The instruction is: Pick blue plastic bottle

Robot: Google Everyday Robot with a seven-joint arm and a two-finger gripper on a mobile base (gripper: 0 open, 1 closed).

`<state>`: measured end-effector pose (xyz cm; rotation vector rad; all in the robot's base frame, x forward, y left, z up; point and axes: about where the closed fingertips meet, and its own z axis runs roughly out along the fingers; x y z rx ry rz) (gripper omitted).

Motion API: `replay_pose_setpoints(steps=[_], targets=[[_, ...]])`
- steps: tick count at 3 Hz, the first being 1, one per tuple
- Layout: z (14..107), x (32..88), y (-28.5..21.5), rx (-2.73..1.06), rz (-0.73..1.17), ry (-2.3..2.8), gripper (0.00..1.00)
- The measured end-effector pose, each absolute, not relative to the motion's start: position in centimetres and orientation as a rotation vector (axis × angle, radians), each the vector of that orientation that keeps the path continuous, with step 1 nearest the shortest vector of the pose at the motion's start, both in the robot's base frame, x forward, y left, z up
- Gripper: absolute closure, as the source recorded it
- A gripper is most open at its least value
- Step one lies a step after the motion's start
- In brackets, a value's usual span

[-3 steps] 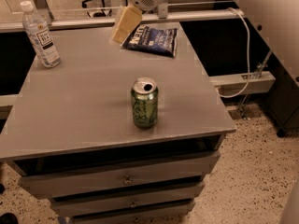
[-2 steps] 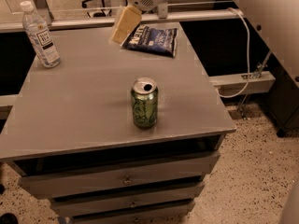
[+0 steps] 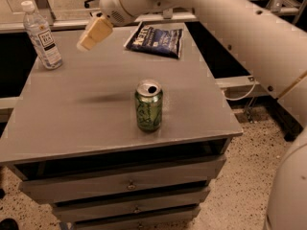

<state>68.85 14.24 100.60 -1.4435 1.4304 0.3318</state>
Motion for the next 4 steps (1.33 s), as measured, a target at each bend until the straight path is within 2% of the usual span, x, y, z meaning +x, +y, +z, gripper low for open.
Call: replay_pose_setpoints(steps=[2, 4], targets=[[99.8, 73.0, 22.5, -1.276, 0.466, 1.435, 0.0], [98.5, 72.9, 28.6, -1.275, 0.594, 1.47, 0.0]])
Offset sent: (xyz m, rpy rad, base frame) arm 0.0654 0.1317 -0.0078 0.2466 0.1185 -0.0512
